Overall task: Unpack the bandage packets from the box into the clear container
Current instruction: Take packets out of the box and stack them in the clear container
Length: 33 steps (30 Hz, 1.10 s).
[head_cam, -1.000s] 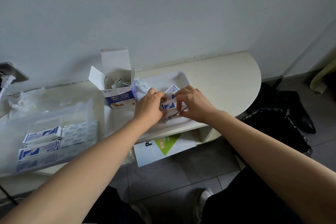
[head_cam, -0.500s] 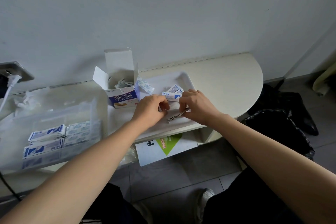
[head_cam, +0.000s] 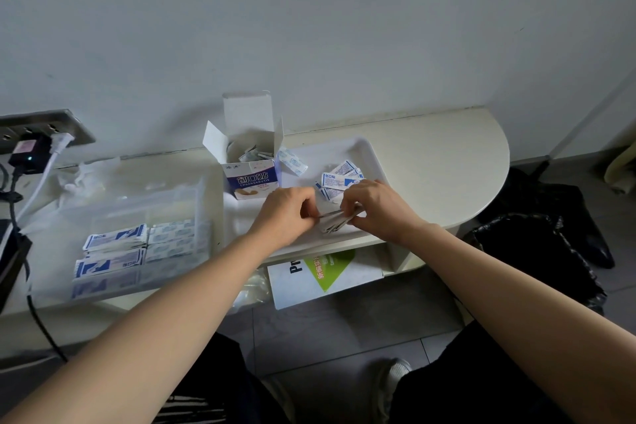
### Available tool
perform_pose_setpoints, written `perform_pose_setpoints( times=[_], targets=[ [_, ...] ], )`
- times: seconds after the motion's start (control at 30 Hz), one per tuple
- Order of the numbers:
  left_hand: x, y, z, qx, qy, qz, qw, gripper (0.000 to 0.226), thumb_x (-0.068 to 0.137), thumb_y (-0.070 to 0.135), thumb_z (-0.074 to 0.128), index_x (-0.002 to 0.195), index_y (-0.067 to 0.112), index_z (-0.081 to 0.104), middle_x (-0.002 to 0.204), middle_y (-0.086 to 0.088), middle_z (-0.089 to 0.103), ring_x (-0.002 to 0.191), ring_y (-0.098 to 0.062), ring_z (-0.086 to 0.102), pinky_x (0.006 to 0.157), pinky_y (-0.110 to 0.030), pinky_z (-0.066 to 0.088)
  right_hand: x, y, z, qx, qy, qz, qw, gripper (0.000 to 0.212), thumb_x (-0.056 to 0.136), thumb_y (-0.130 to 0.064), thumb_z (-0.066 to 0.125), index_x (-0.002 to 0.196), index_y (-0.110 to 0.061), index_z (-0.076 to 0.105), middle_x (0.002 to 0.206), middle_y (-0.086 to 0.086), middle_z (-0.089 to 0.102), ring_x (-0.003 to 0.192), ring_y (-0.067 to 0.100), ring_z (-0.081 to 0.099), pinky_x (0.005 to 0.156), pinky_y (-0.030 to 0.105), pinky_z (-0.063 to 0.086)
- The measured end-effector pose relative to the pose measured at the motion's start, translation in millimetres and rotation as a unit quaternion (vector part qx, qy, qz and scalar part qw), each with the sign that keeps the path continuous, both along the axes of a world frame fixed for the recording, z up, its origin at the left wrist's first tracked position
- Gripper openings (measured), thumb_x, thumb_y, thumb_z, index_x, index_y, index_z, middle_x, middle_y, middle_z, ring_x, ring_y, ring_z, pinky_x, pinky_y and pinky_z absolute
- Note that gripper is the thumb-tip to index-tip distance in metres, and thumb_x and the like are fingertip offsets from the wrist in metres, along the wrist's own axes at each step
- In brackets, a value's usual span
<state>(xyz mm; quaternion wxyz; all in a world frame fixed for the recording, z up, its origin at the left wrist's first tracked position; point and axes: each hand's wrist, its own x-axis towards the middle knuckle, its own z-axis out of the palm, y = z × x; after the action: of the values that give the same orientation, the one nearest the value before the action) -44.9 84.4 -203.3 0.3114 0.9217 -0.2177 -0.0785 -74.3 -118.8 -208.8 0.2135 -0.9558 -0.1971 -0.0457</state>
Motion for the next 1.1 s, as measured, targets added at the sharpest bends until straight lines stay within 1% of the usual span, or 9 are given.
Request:
perform_pose_setpoints(
  times=[0.1,0.2,0.37,0.5,0.63,0.77,0.9,1.0,1.1],
  targets=[
    [0.1,0.6,2.2,-0.028,0.044,0.05,0.997,0.025,0.071,0.011,0.079,0.079,0.026,0.061,0.07,0.01,0.06,0.066,-0.011,0.057,0.063,-0.024,0.043,-0.1,2.9,0.7,0.012,0.016,-0.003,1.0,0.017,0.067,-0.005,0.071,0.07,-0.018,0.062,0.076,-0.003,0.065,0.074,0.022,0.06,0.071,0.031,0.045],
    [3.4,2.3,1.4,-0.044,0.083,0.079,0.992,0.024,0.069,0.015,0.082,0.084,0.028,0.069,0.068,0.01,0.061,0.065,-0.012,0.055,0.066,-0.027,0.047,-0.6,2.2,1.1,0.018,0.03,-0.004,0.999,0.015,0.069,-0.004,0.072,0.071,-0.016,0.063,0.08,-0.001,0.064,0.074,0.021,0.06,0.066,0.027,0.043],
    [6.9,5.9,-1.7,-0.056,0.117,0.087,0.988,0.021,0.071,0.013,0.081,0.089,0.023,0.077,0.071,0.0,0.07,0.063,-0.017,0.058,0.064,-0.031,0.05,-1.9,-1.5,0.5,0.036,0.039,0.002,0.999,0.017,0.068,-0.002,0.073,0.071,-0.015,0.062,0.085,0.001,0.064,0.074,0.02,0.061,0.068,0.038,0.052],
    [4.8,1.2,1.0,-0.032,0.126,0.068,0.989,0.014,0.074,0.013,0.077,0.081,0.025,0.074,0.069,0.002,0.067,0.065,-0.017,0.058,0.065,-0.03,0.049,0.8,2.3,2.3,0.033,0.012,0.006,0.999,0.019,0.065,-0.006,0.077,0.068,-0.017,0.062,0.107,0.005,0.066,0.098,0.024,0.06,0.081,0.035,0.048],
    [-0.3,-1.8,6.6,0.028,0.106,0.017,0.994,0.016,0.081,0.01,0.063,0.087,0.021,0.072,0.076,-0.001,0.066,0.078,-0.024,0.063,0.064,-0.027,0.043,7.0,17.4,3.6,0.005,0.053,-0.013,0.999,0.011,0.073,-0.013,0.073,0.08,-0.016,0.065,0.088,0.001,0.07,0.086,0.025,0.062,0.072,0.032,0.045],
    [-2.9,8.0,10.5,0.048,0.067,-0.002,0.997,0.028,0.083,0.014,0.058,0.11,0.019,0.067,0.102,-0.004,0.059,0.096,-0.022,0.056,0.077,-0.026,0.041,9.3,29.8,0.5,0.027,0.078,-0.04,0.996,0.016,0.078,-0.016,0.069,0.093,-0.016,0.062,0.093,0.001,0.07,0.09,0.024,0.062,0.07,0.034,0.046],
    [-4.4,19.5,10.0,0.077,0.025,0.016,0.997,0.037,0.076,0.032,0.074,0.11,0.02,0.066,0.104,-0.001,0.051,0.098,-0.017,0.05,0.081,-0.027,0.041,9.5,47.7,0.4,0.048,0.069,-0.047,0.995,0.031,0.078,-0.019,0.071,0.105,-0.017,0.055,0.092,0.0,0.068,0.086,0.027,0.061,0.068,0.035,0.047],
    [-6.8,20.7,7.4,0.112,-0.029,0.035,0.993,0.023,0.08,0.024,0.071,0.102,0.019,0.07,0.093,0.0,0.049,0.095,-0.024,0.055,0.069,-0.028,0.038,9.1,53.9,0.0,0.04,0.07,-0.055,0.995,0.038,0.076,-0.022,0.075,0.11,-0.021,0.059,0.099,0.001,0.066,0.094,0.023,0.058,0.077,0.036,0.048],
    [-9.6,22.7,6.2,0.112,-0.046,0.042,0.992,0.022,0.079,0.021,0.069,0.101,0.022,0.072,0.097,-0.001,0.053,0.096,-0.025,0.055,0.069,-0.03,0.042,8.7,45.1,-1.7,0.022,0.067,-0.047,0.996,0.033,0.07,-0.023,0.079,0.101,-0.02,0.066,0.099,0.001,0.063,0.098,0.023,0.051,0.079,0.037,0.046]
  ],
)
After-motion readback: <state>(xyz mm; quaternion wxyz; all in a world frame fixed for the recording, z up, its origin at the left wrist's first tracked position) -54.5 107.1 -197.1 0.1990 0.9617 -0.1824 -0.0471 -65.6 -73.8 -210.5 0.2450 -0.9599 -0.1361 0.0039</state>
